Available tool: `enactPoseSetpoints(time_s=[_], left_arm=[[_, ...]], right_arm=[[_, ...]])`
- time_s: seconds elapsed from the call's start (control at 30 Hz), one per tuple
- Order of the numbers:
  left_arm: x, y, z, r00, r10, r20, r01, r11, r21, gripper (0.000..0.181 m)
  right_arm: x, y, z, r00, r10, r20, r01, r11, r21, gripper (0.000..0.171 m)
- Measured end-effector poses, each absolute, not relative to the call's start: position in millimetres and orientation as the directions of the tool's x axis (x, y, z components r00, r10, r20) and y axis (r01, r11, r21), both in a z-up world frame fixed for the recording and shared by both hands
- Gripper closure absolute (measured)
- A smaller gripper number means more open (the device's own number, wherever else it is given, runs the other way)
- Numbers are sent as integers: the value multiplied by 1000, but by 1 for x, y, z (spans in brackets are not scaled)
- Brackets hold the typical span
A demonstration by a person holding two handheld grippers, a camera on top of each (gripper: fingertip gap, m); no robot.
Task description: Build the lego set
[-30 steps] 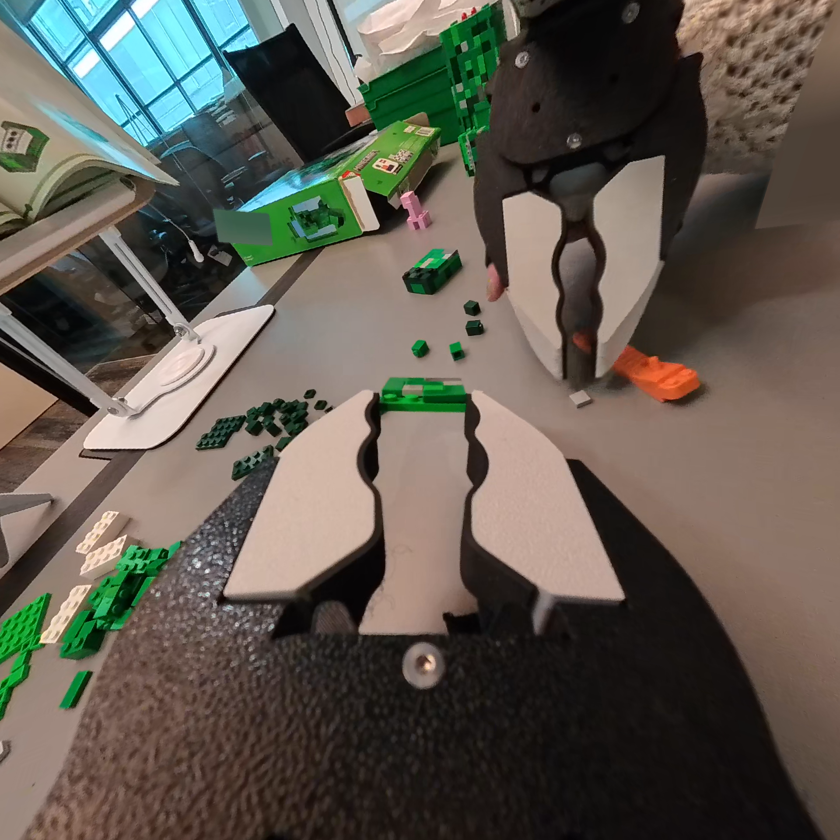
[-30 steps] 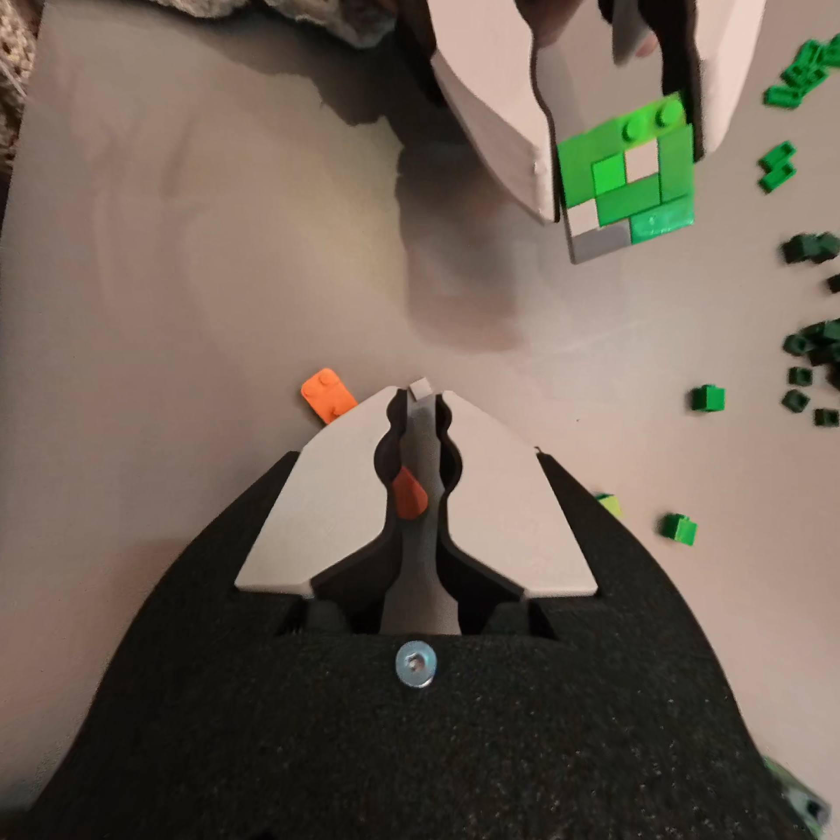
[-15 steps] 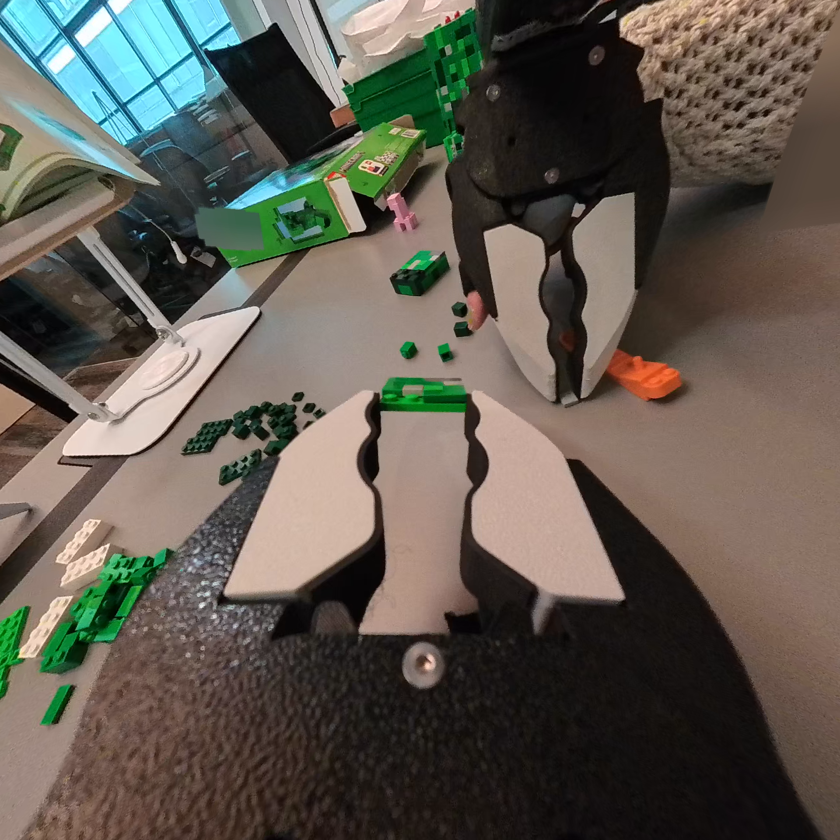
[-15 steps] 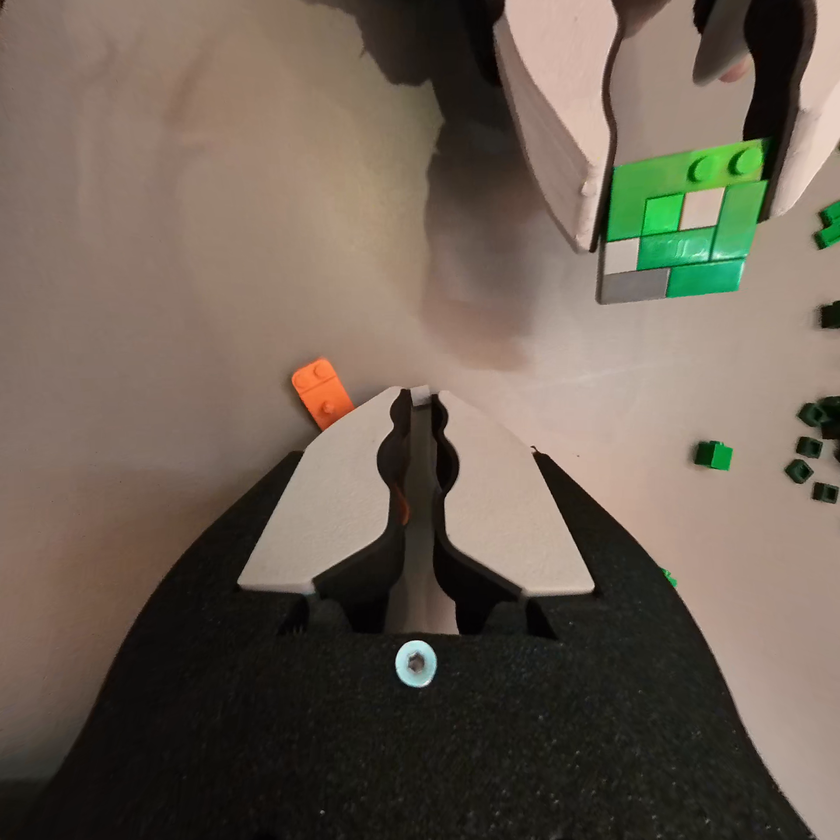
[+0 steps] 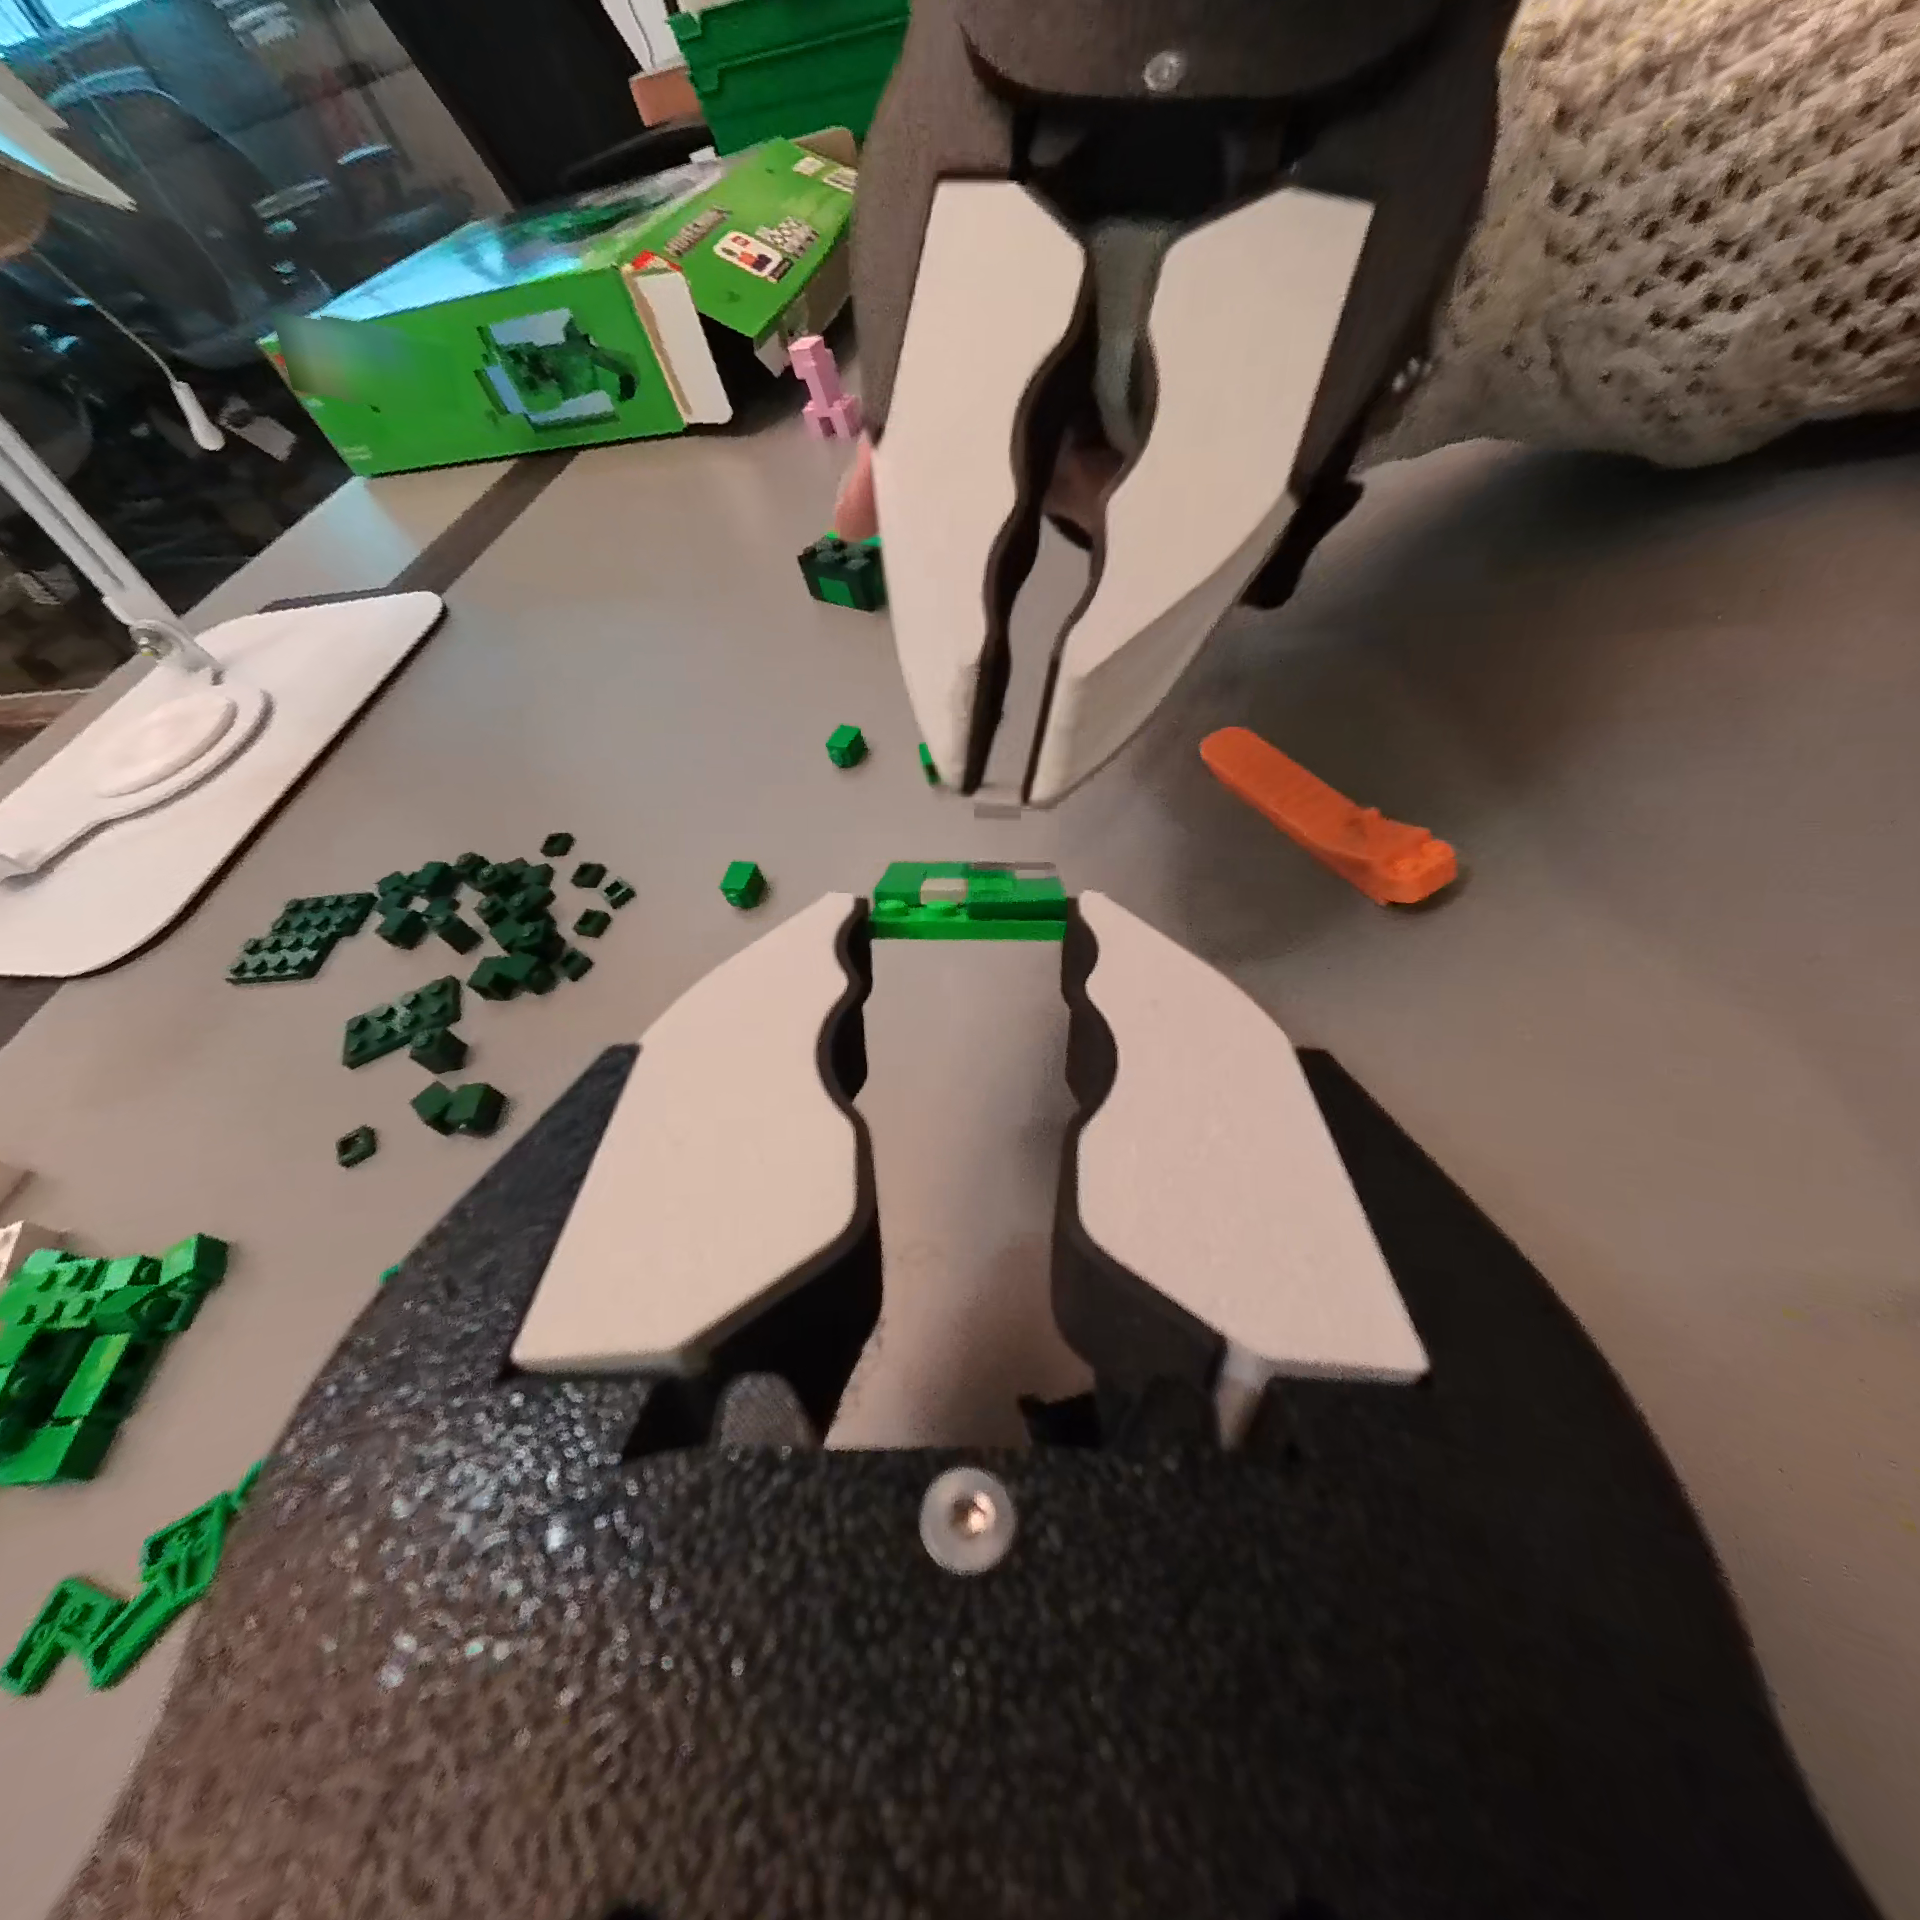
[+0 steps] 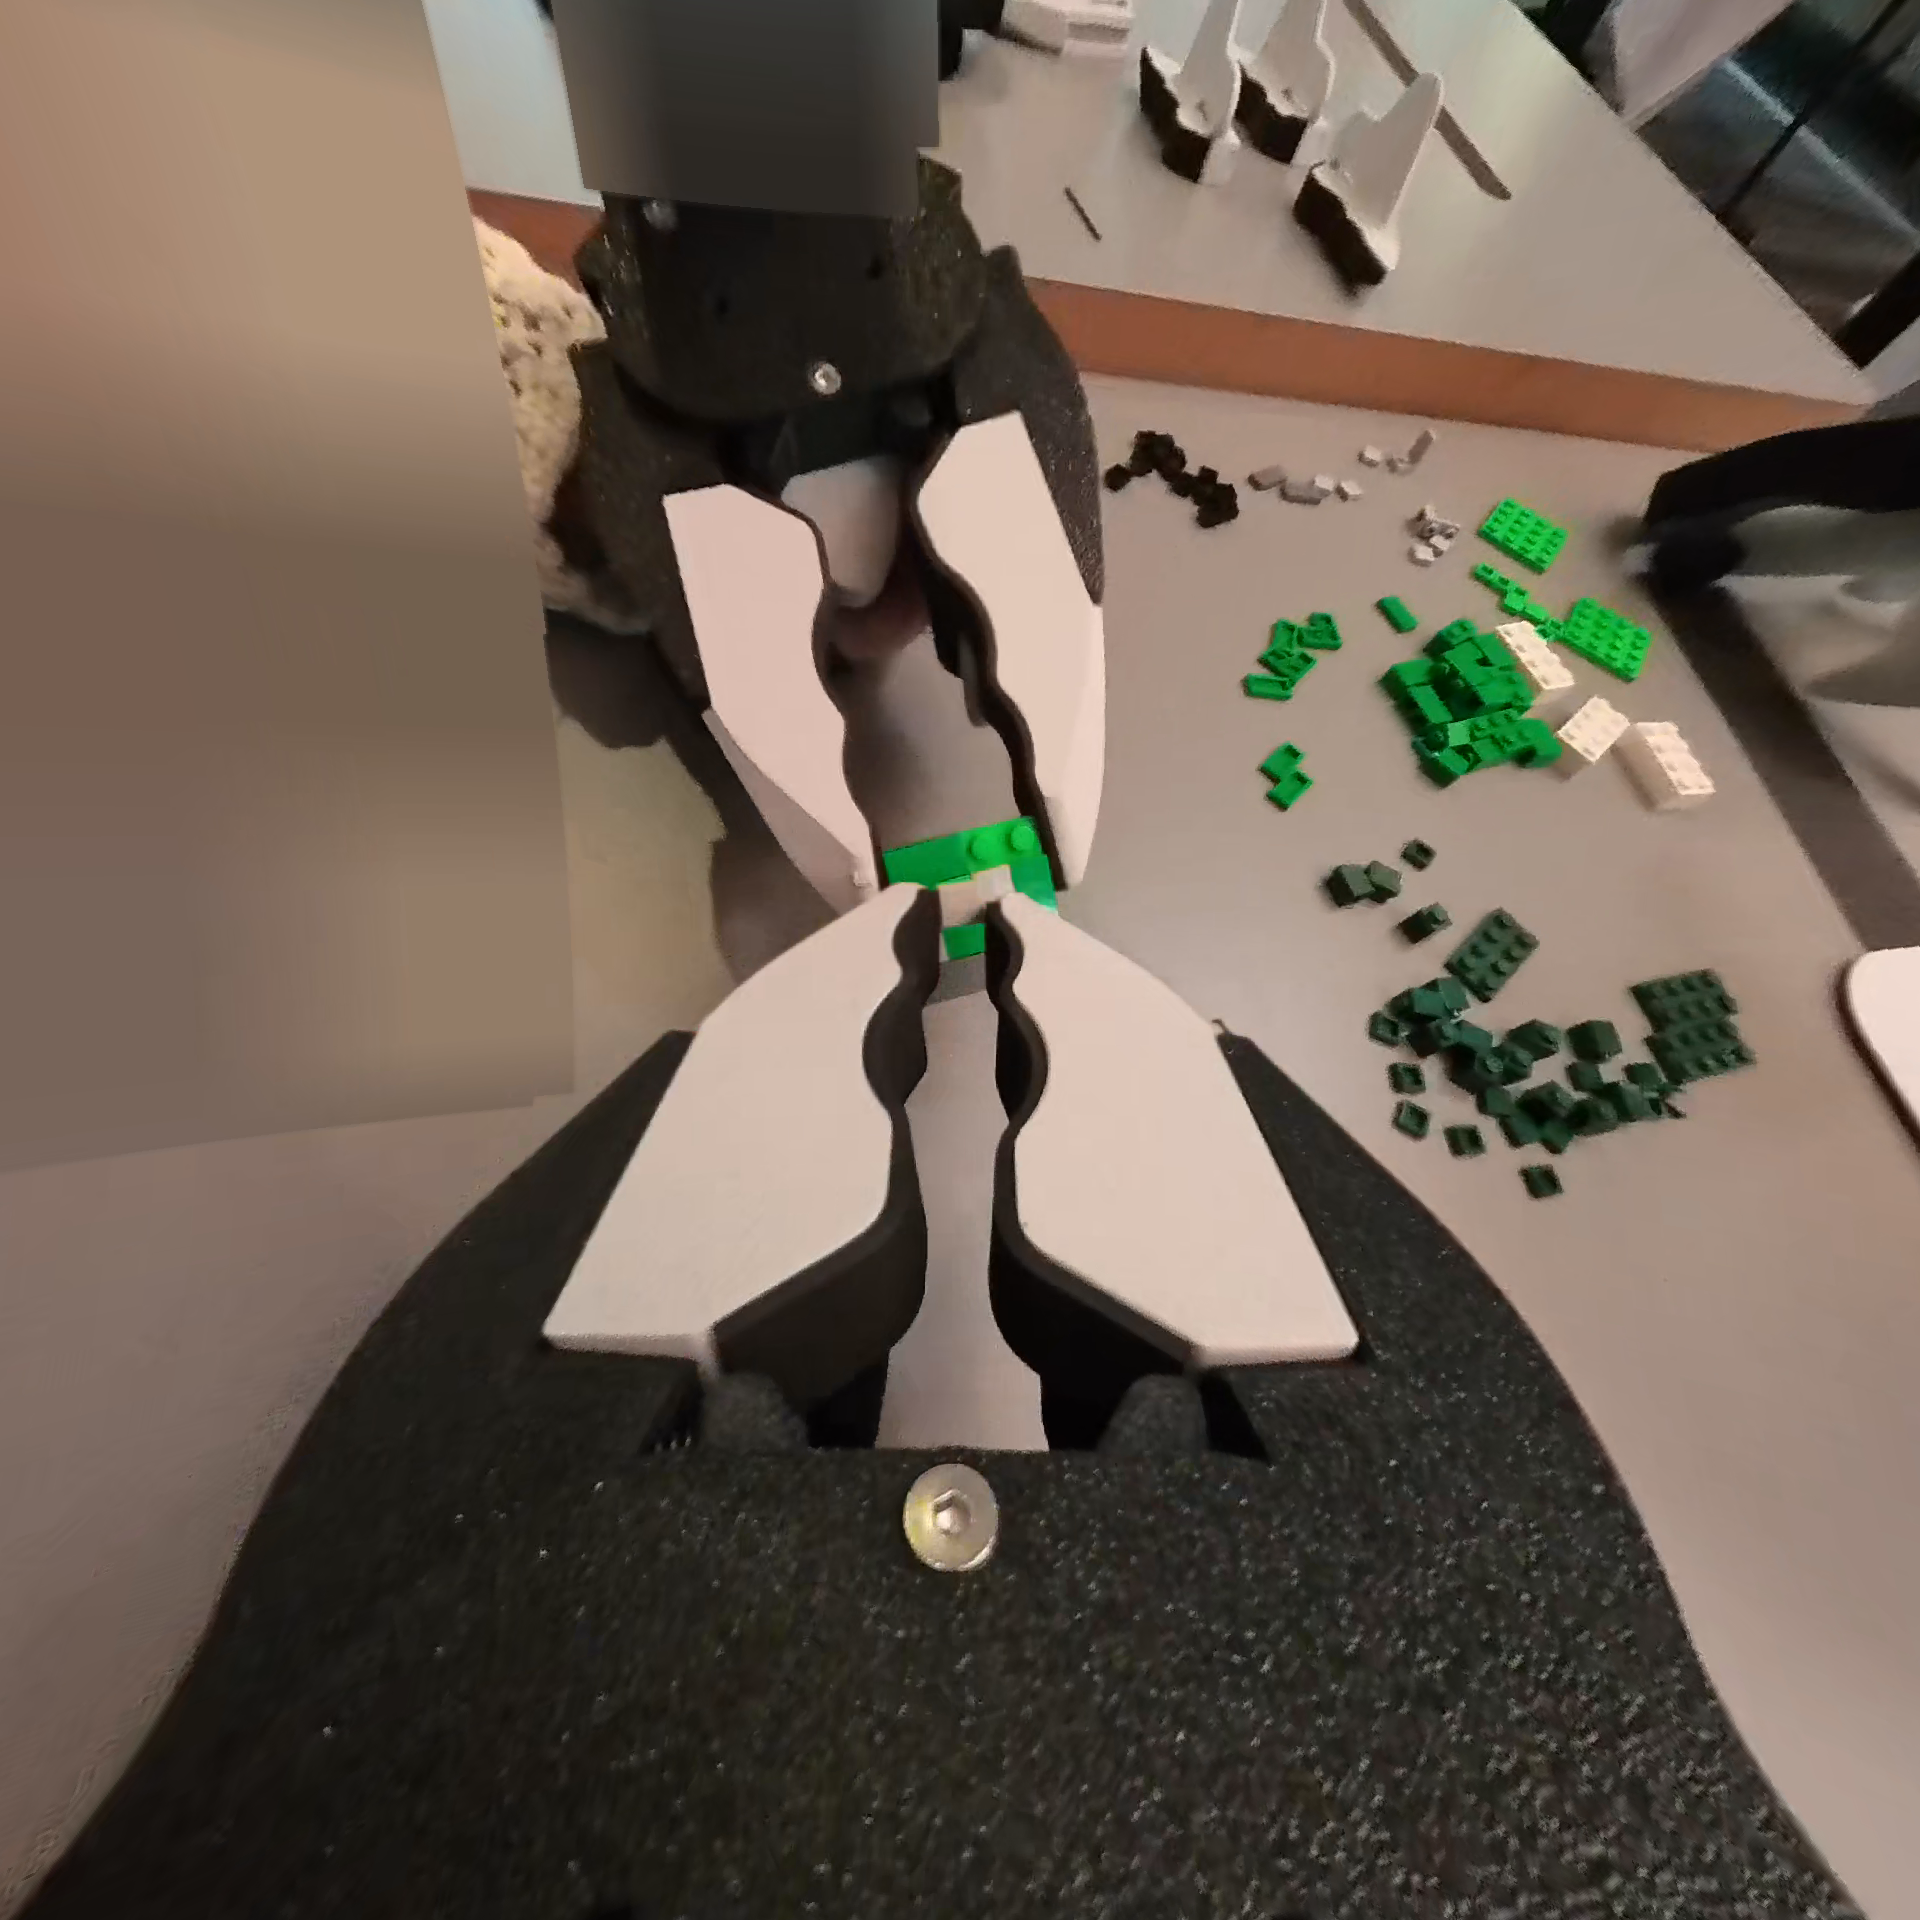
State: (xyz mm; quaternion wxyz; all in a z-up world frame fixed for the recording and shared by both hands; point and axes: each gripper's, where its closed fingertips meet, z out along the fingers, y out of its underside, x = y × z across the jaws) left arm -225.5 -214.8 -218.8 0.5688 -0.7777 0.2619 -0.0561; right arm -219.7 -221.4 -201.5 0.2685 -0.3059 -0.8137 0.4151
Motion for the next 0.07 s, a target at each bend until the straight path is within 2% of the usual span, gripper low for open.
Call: enactPoseSetpoints(time_s=[0.07], left_arm=[[-223,-216,-220,846,-493,-201,-344,-217,-914,146]], right_arm=[[-221,-226,-203,-683,708,182,259,467,-845,163]])
